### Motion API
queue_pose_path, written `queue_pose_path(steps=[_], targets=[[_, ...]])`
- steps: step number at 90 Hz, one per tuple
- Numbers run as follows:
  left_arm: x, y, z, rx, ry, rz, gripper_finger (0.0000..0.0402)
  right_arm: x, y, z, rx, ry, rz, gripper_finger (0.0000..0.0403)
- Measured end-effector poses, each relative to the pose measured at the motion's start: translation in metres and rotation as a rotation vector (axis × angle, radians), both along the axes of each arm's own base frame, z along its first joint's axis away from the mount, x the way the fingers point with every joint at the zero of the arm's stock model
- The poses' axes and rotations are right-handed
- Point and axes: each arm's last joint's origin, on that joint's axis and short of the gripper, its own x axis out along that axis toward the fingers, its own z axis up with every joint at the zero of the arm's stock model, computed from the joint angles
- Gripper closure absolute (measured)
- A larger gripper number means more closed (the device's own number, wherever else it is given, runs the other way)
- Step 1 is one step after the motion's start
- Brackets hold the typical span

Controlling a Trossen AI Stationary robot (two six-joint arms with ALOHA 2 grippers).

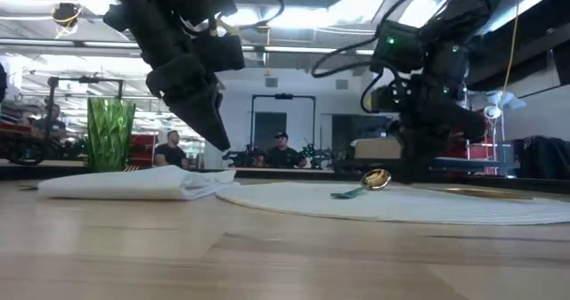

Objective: Set table place
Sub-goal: Put the green spoon on the white table mat to right of the gold table knife

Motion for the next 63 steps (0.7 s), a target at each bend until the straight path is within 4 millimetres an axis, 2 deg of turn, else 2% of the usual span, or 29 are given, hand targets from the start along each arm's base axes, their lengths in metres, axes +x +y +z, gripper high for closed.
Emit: queue_pose_path(steps=[17,42,55,63], targets=[[0.000,0.000,0.000,0.000,-0.004,0.000,0.0314,0.007,-0.004,0.001,-0.007,-0.077,-0.006,0.0403],[0.000,0.000,0.000,0.000,-0.002,0.006,0.0314,0.017,-0.022,0.003,-0.084,-0.186,-0.048,0.0403],[0.000,0.001,0.000,0.020,-0.006,0.047,0.0314,0.022,-0.025,0.016,-0.116,-0.230,-0.040,0.0403],[0.000,0.002,0.000,0.018,-0.004,0.055,0.0314,0.020,-0.023,0.023,-0.078,-0.206,-0.020,0.0403]])
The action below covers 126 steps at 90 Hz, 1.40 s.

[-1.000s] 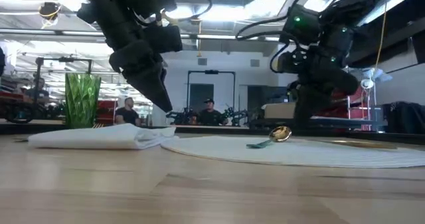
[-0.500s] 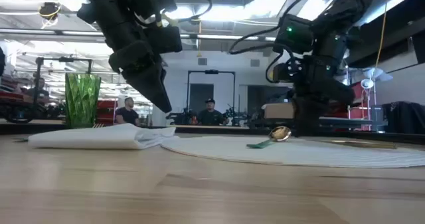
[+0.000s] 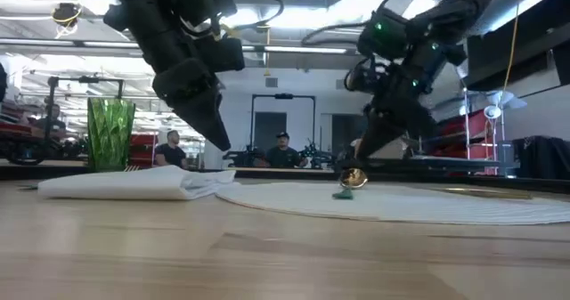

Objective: Set table place
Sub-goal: Put the green spoon on the white table mat to right of the gold table knife

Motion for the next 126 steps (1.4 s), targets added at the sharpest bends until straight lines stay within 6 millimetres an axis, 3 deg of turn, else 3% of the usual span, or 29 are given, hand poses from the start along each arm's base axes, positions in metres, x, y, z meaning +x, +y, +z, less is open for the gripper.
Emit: queue_pose_path(steps=[18,51,66,81,102,115,126], targets=[[0.000,0.000,0.000,0.009,0.000,-0.014,0.0314,-0.012,0.004,-0.011,0.070,0.181,-0.001,0.0403],[0.000,0.002,0.000,0.007,-0.002,-0.002,0.0314,0.023,-0.004,-0.021,0.072,0.036,0.036,0.0403],[0.000,0.002,0.000,-0.001,-0.005,0.009,0.0314,0.040,-0.008,-0.009,0.029,-0.010,0.091,0.0403],[0.000,0.003,0.000,0.007,-0.008,0.029,0.0314,0.045,-0.009,0.019,-0.034,-0.088,0.120,0.0403],[0.000,0.004,0.000,0.028,0.001,0.011,0.0314,0.021,0.000,0.045,-0.008,-0.036,0.139,0.0403],[0.000,0.007,0.000,0.028,-0.002,0.021,0.0314,-0.003,0.017,0.058,-0.004,0.101,0.081,0.0403],[0.000,0.010,0.000,0.027,-0.003,0.034,0.0314,-0.011,0.036,0.067,0.042,0.103,0.001,0.0403]])
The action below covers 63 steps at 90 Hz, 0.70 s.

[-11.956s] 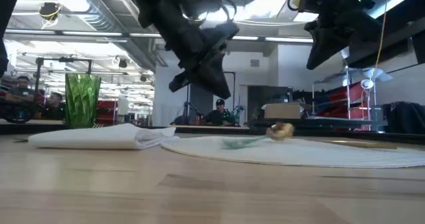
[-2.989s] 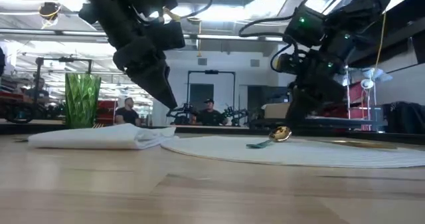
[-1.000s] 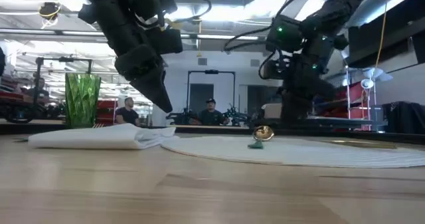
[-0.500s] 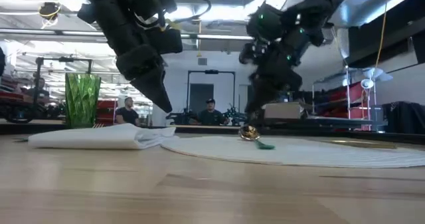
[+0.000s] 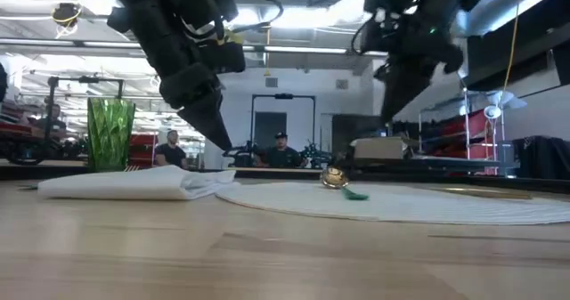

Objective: Set table place
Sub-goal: Put the green spoon on the white table mat to right of the gold table knife

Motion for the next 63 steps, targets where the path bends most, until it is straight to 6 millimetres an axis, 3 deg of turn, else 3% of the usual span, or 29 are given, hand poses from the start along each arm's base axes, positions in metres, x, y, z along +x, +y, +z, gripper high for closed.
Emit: queue_pose_path(steps=[24,42,51,63], targets=[[0.000,0.011,0.000,-0.089,-0.040,0.166,0.0314,0.007,0.042,0.006,0.081,-0.137,-0.383,0.0402],[-0.010,0.013,-0.013,-0.100,-0.005,0.196,0.0314,0.027,0.071,0.006,0.149,-0.331,-0.436,0.0392],[-0.021,0.013,-0.027,-0.083,0.032,0.254,0.0314,0.043,0.078,0.000,0.182,-0.420,-0.471,0.0377],[-0.033,0.015,-0.040,-0.053,0.046,0.333,0.0314,0.054,0.077,-0.021,0.210,-0.396,-0.561,0.0354]])
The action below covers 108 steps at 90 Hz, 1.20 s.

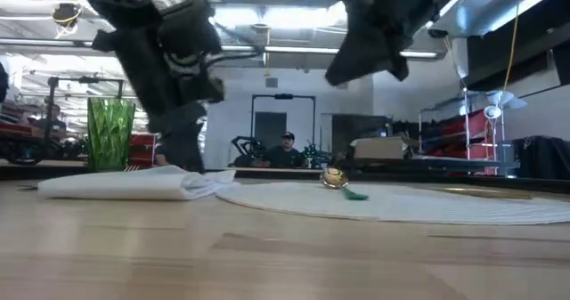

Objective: Set table place
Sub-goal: Put the green spoon on the white table mat to right of the gold table knife

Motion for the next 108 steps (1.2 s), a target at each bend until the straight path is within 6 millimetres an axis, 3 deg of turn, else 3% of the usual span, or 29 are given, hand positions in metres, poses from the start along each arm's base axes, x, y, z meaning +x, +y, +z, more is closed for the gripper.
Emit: queue_pose_path(steps=[11,30,96,108], targets=[[-0.002,-0.002,-0.002,-0.009,-0.007,0.012,0.0314,0.006,0.000,-0.026,0.055,0.075,-0.072,0.0338],[0.001,-0.008,-0.002,0.003,-0.043,-0.037,0.0314,0.012,0.002,-0.049,0.109,0.136,-0.136,0.0333],[0.002,-0.013,-0.002,0.016,-0.045,-0.080,0.0314,0.025,-0.010,-0.080,0.115,0.292,-0.224,0.0334],[0.002,-0.013,-0.002,0.016,-0.048,-0.080,0.0314,0.026,-0.010,-0.084,0.115,0.296,-0.223,0.0352]])
